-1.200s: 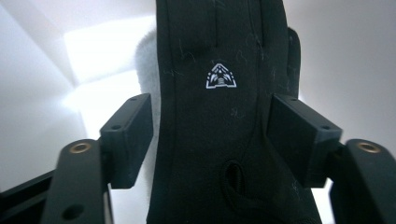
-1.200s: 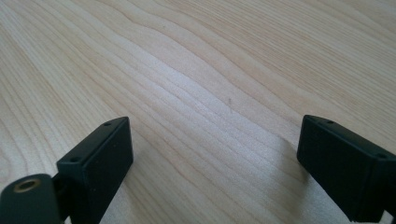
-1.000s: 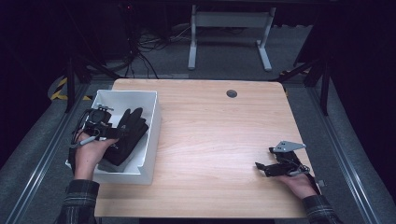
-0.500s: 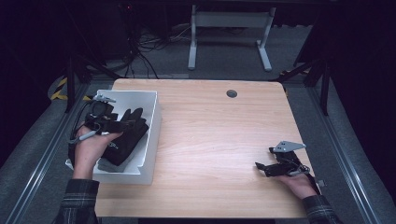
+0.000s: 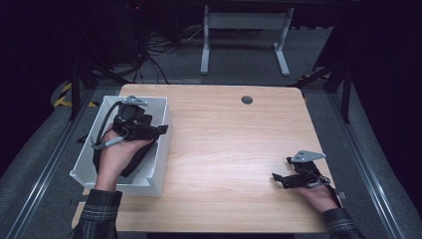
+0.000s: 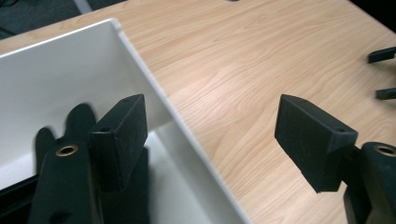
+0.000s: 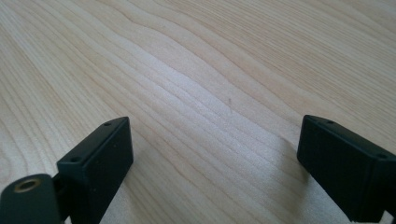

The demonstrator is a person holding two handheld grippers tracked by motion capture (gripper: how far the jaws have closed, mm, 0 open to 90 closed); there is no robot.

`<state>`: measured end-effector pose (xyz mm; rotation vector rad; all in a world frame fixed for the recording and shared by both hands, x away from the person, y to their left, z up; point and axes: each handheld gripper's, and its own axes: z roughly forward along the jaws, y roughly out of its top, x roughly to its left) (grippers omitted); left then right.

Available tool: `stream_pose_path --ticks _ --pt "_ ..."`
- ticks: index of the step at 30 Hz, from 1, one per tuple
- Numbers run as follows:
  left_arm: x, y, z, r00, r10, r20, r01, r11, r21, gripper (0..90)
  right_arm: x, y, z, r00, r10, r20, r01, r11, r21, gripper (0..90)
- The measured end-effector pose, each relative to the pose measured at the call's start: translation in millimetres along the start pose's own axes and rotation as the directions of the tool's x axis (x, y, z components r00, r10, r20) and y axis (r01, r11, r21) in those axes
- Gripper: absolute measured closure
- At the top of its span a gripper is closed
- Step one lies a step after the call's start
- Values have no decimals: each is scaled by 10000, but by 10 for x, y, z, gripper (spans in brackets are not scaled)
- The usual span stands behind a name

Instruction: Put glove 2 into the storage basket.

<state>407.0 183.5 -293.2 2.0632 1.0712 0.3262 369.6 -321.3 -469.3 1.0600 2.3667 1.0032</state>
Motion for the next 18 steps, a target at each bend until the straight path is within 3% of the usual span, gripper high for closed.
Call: stream_pose_path --ticks 9,18 --pt "-335 97 174 9960 736 503 -738 9973 8 222 -1 0 -1 10000 0 -18 0 10000 10 113" --pt "-637 117 367 9886 1177 939 -1193 9928 123 195 -1 0 -1 10000 0 -18 0 10000 11 113"
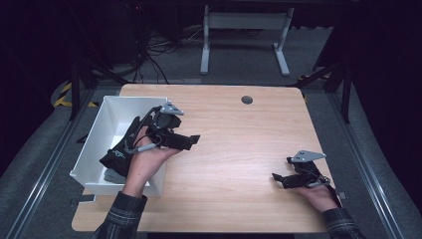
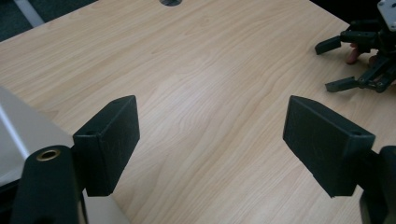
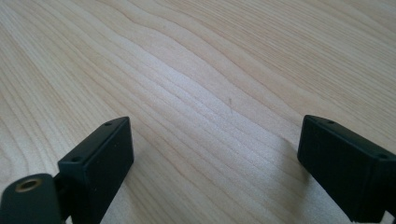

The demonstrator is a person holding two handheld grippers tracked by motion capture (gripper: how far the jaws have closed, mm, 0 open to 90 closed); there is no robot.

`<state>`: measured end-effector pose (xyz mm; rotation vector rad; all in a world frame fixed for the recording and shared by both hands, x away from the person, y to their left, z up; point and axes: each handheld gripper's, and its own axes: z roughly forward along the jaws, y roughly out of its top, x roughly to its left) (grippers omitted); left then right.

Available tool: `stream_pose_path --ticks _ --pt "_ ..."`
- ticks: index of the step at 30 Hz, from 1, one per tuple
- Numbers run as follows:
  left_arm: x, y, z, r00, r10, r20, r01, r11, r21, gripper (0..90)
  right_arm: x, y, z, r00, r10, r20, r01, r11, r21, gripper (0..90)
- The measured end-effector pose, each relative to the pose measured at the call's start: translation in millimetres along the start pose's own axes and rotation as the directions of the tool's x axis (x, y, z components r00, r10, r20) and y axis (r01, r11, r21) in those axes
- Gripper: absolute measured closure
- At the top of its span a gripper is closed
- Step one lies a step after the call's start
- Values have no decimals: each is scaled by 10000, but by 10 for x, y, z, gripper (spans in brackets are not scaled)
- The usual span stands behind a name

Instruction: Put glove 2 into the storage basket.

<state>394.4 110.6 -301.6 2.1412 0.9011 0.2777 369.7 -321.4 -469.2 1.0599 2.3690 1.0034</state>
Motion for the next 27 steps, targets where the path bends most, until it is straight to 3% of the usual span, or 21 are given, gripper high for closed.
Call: stream_pose_path --ticks 11,17,27 --pt "-341 -39 293 9983 344 461 -353 9992 207 166 0 0 0 10000 2 -2 -2 10000 -1 113" --pt "-497 -168 527 9980 386 507 -400 9988 267 165 0 0 0 10000 -2 -1 2 10000 -3 113" --pt "-590 -416 834 9958 549 727 -588 9969 517 160 1 0 1 10000 2 6 -2 10000 -4 113"
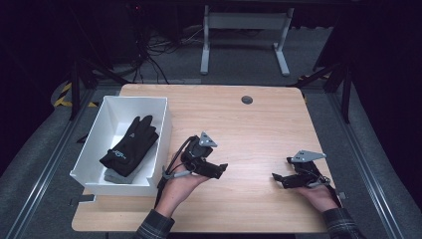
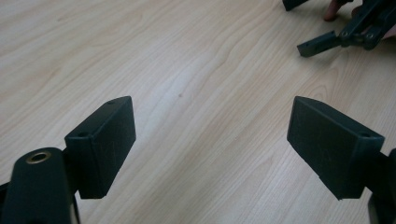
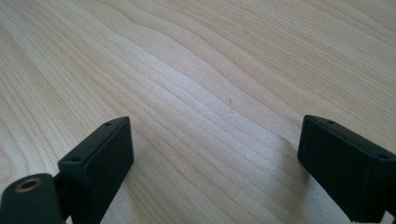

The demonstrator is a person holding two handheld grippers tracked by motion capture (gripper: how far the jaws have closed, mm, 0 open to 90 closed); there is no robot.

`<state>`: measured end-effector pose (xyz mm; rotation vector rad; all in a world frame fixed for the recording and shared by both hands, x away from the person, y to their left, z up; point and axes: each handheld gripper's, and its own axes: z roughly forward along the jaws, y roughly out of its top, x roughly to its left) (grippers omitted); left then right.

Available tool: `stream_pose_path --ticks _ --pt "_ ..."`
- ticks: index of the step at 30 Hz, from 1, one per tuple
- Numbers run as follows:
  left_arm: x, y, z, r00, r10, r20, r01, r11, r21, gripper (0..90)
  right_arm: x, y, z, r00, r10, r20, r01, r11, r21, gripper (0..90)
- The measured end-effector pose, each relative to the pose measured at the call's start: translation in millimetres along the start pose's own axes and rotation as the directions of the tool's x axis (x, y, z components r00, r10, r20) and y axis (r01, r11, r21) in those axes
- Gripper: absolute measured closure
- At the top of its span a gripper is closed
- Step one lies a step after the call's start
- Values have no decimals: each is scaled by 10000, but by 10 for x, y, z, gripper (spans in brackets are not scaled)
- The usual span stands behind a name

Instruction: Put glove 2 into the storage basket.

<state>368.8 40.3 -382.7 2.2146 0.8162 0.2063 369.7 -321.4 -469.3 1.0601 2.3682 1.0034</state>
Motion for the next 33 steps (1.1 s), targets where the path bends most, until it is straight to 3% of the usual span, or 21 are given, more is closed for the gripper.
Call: stream_pose_path --ticks 11,15,21,26,28,31,33 --pt "-41 -266 344 9998 182 14 -182 9991 383 146 0 0 -1 10000 0 -13 0 10000 3 113" --pt "-40 -337 423 9999 151 48 -153 9990 416 130 0 0 -1 10000 -4 -9 4 10000 0 113" --pt "-56 -435 527 9991 408 -143 -403 9986 354 118 -1 0 -1 10000 -3 -20 3 10000 2 113" --pt "-75 -501 608 9983 583 -23 -582 9976 387 89 -2 0 -2 10000 -4 -41 4 10000 11 114" --pt "-84 -528 634 9969 761 -222 -753 9965 370 69 -2 0 -2 10000 -6 -40 6 10000 11 114" --pt "-73 -557 660 9969 775 -110 -771 9963 374 48 -1 0 -1 10000 -6 -42 6 10000 2 113" --pt "-55 -586 704 9974 723 -48 -718 9952 659 10 -1 0 -1 10000 -9 -44 9 10000 2 114"
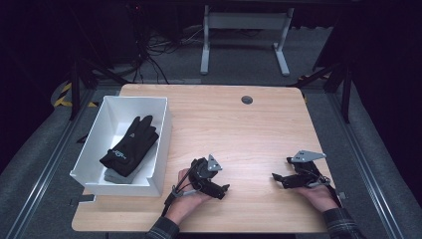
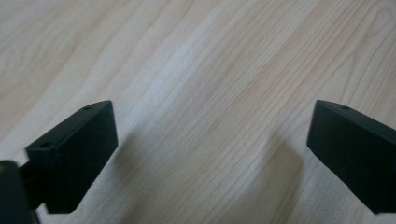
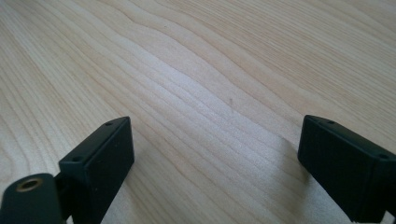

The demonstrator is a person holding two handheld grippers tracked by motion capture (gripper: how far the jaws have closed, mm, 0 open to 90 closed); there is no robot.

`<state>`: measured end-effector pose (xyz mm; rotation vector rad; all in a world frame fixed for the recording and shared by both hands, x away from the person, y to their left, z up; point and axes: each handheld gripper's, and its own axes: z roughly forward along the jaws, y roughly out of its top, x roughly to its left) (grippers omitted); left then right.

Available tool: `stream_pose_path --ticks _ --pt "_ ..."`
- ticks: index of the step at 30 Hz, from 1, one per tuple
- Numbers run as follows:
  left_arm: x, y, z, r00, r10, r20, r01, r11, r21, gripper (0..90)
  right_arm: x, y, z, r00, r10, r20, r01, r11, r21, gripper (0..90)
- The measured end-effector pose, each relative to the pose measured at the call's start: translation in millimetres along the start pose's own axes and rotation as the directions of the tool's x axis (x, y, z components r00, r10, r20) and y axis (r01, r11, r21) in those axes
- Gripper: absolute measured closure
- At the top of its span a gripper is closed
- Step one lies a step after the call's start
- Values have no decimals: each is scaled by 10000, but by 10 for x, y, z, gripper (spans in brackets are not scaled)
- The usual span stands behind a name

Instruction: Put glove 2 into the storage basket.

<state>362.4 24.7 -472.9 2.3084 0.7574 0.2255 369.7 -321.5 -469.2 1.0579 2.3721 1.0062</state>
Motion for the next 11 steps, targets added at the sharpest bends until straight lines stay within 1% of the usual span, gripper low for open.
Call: stream_pose_path --ticks 1,3,11 --pt "-12 -22 11 9996 202 -187 -204 9997 -159 0 0 0 0 10000 -2 1 2 10000 0 113" --pt "-8 -41 14 9997 202 -163 -207 9993 -303 0 1 0 1 10000 -4 -2 4 10000 -4 113" --pt "-3 -42 12 9996 261 -111 -264 9992 -291 0 3 -1 0 10000 -8 -13 8 10000 -11 114"
